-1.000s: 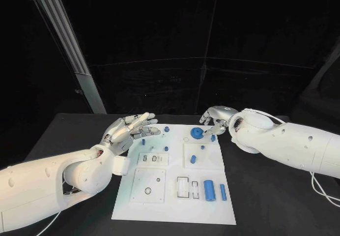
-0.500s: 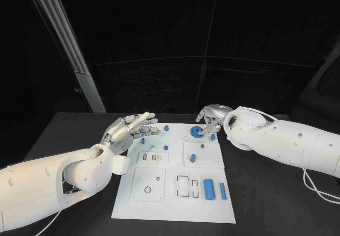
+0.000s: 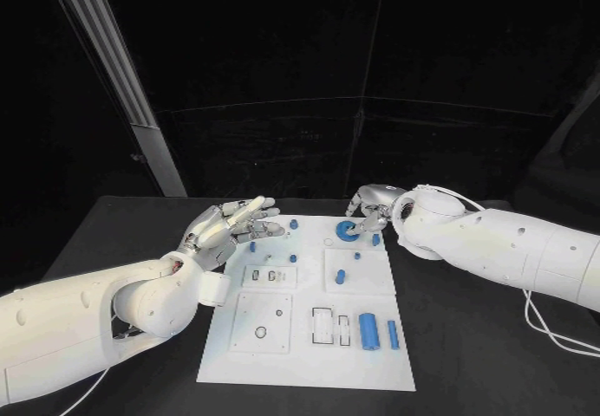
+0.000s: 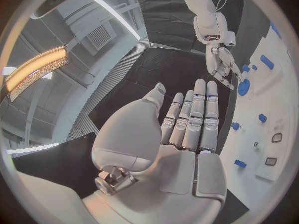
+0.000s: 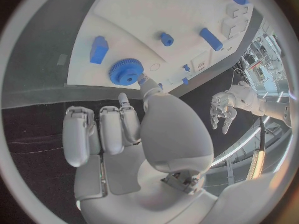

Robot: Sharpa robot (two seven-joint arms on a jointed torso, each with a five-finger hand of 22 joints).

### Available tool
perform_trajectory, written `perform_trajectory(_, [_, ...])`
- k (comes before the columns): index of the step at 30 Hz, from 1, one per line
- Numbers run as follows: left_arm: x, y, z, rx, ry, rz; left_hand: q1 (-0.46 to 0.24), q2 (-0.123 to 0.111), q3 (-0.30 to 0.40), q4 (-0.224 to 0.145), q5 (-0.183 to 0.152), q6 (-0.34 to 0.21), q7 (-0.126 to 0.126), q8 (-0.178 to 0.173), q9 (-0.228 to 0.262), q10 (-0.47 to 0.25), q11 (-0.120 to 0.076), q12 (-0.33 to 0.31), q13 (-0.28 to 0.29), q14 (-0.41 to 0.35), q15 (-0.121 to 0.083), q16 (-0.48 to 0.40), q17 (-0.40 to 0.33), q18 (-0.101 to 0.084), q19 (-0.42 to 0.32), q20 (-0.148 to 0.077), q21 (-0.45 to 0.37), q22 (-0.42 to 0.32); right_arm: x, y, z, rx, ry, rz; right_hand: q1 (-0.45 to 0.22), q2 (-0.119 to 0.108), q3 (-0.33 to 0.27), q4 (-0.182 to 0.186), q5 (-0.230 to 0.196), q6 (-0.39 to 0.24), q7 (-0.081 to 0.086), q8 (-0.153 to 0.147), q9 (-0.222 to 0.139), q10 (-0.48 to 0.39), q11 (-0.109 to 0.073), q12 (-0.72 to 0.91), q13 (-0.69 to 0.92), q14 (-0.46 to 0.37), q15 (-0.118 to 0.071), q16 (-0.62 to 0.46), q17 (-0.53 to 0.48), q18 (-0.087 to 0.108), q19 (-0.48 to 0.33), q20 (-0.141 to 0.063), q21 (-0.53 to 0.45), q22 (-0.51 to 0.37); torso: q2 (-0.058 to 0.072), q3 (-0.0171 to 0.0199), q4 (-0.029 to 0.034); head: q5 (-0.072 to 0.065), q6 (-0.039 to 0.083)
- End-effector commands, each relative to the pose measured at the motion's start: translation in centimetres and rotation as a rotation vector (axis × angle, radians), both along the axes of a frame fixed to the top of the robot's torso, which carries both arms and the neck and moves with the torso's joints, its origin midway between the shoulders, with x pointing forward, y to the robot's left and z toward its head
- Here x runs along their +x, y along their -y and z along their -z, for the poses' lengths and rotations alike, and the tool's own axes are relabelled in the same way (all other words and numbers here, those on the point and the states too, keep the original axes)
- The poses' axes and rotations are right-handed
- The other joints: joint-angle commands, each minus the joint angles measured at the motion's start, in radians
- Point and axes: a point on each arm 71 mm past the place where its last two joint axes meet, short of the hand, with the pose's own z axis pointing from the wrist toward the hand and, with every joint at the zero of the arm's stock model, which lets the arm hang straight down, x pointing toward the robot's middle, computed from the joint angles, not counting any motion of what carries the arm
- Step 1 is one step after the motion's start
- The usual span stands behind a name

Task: Assemble the parts on the task board

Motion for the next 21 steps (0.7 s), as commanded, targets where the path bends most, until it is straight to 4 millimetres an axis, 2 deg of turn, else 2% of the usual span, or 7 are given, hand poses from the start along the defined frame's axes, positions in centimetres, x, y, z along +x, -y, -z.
perform_trajectory(1, [-0.05,0.2,-0.12,-0.011,0.001,0.019,-0.001,0.008,0.001,-0.009,0.003,-0.007,0.032,-0.004,-0.001,0.0,0.002,-0.004,0.0,0.003,0.005,-0.005,0.001,0.012,0.004,0.003,-0.005,-0.002,0.08,-0.31,0.29,-0.004,-0.053,0.0,0.0,0.011,-0.004,-0.004,-0.002,0.003,0.004,0.003,0.001,0.006,0.0,0.005,0.008,0.056,0.009,0.006,0.01,-0.007,0.003,0.004,0.001,0.076,-0.001,-0.0002,0.0013,-0.001,-0.002])
perform_trajectory(13, [-0.05,0.19,-0.09,-0.009,-0.003,0.021,0.001,0.012,0.005,-0.013,0.003,-0.007,0.032,-0.005,-0.001,0.0,0.002,-0.006,0.0,0.003,0.005,-0.007,0.003,0.012,0.003,0.003,-0.005,-0.003,0.34,-0.7,1.09,-0.021,-0.086,-0.003,0.001,0.015,-0.004,-0.006,-0.002,-0.005,0.008,0.0,-0.001,0.005,0.004,0.007,0.011,0.056,0.012,0.016,0.024,-0.009,0.007,0.006,0.003,0.082,0.0,0.0007,-0.0002,0.004,-0.005])
perform_trajectory(21, [-0.03,0.16,-0.07,-0.008,-0.004,0.021,0.002,0.013,0.006,-0.014,0.003,-0.007,0.032,-0.005,-0.001,0.0,0.002,-0.006,0.0,0.003,0.005,-0.007,0.003,0.012,0.003,0.003,-0.005,-0.003,0.42,-0.38,1.27,-0.028,-0.081,0.003,0.007,0.032,0.003,-0.014,0.002,0.01,0.012,0.012,0.003,0.006,0.008,0.01,0.019,0.054,0.016,0.021,0.029,-0.009,0.008,0.011,0.003,0.083,0.0,0.0014,0.0,0.006,-0.008])
